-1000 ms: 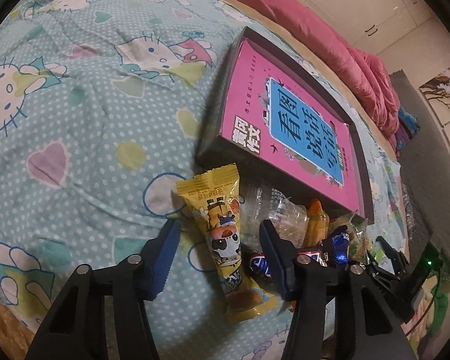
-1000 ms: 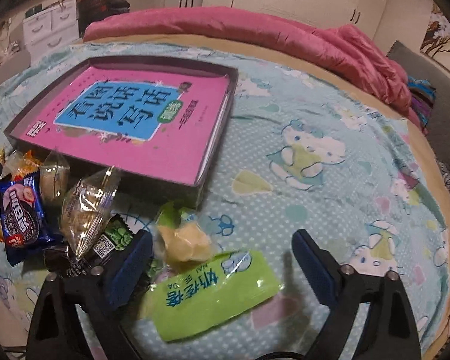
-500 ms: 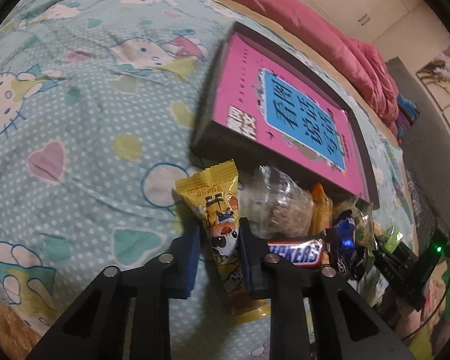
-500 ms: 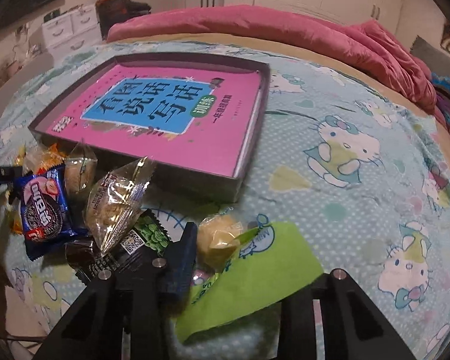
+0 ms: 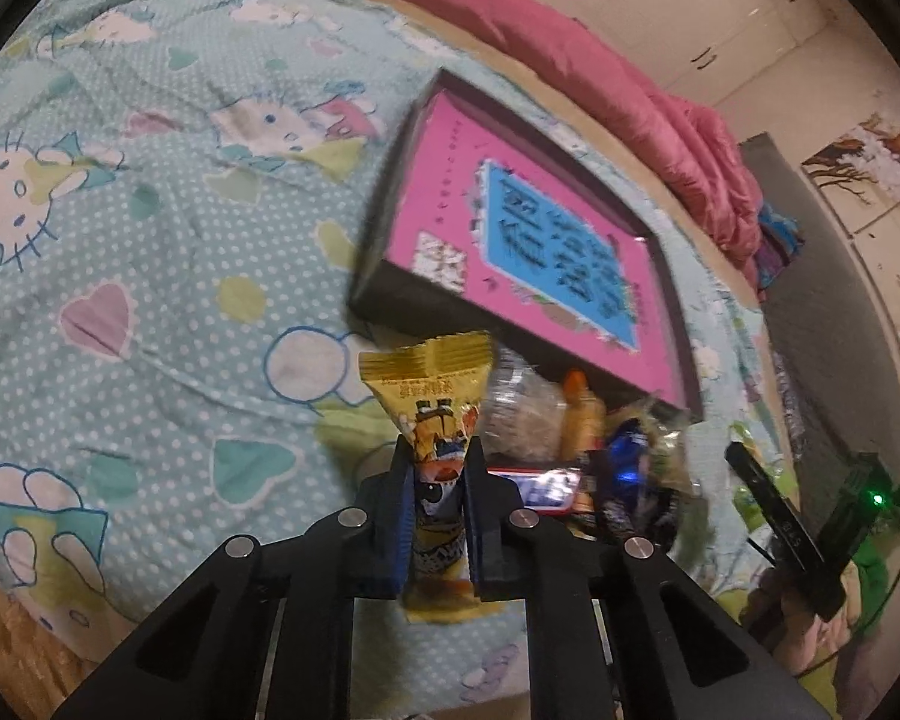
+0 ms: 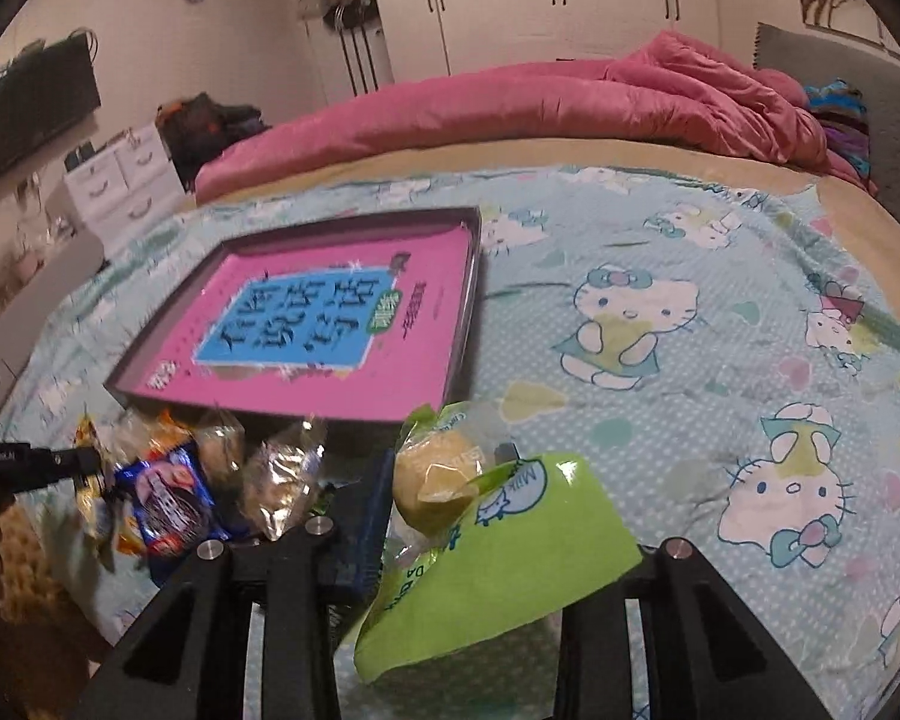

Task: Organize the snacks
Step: 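Lift the yellow bar with the left gripper while the right gripper grasps the green pack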

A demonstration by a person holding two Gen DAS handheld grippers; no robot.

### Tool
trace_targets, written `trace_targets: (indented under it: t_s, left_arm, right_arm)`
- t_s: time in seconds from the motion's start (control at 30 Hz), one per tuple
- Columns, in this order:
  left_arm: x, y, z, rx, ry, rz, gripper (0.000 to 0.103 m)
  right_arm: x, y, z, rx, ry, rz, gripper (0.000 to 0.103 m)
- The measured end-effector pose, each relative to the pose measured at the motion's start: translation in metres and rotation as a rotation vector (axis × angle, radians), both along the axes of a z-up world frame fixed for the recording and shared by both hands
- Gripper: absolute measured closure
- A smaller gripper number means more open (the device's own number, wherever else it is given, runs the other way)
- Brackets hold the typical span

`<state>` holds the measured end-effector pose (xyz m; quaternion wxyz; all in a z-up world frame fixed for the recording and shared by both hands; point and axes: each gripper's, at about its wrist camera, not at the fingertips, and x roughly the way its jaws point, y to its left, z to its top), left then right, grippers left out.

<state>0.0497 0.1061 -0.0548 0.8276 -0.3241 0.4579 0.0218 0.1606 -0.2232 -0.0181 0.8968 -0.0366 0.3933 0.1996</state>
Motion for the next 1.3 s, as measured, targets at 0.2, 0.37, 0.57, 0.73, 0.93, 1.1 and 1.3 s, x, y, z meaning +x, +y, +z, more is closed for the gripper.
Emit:
trace_targets:
  t_s: [0.2,0.37,0.57,0.73,0.93,1.1,1.3]
  left_arm:
    - [-0.005,-0.006,0.021,0.028,-0.065,-0.012,0.089]
    - [-0.008,-0.002,0.032,0.023,-0.093,0.003,0.089]
    - [-0.005,0.000,0.047,0.041,-0.136,0.021,0.089]
    - [0.001,0.004,0.058,0.057,-0.157,0.038,0.089]
    - [0.012,0.003,0.068,0.080,-0.174,0.038,0.089]
    - [0.022,0.001,0.073,0.089,-0.183,0.032,0.089]
    - [0.045,0.001,0.077,0.088,-0.176,0.031,0.089]
  right_arm:
    - [-0.001,0.004,0.006,0.017,-0.001,-0.008,0.069]
    - [-0.005,0.009,0.010,0.027,-0.004,0.007,0.069]
    - [-0.005,0.022,0.015,0.025,-0.012,0.031,0.069]
    - [-0.003,0.034,0.020,0.026,-0.025,0.049,0.069]
    - [0.000,0.047,0.025,0.028,-0.032,0.071,0.069]
    - [0.005,0.053,0.027,0.041,-0.032,0.066,0.069]
    - [0.014,0.060,0.034,0.052,-0.044,0.064,0.069]
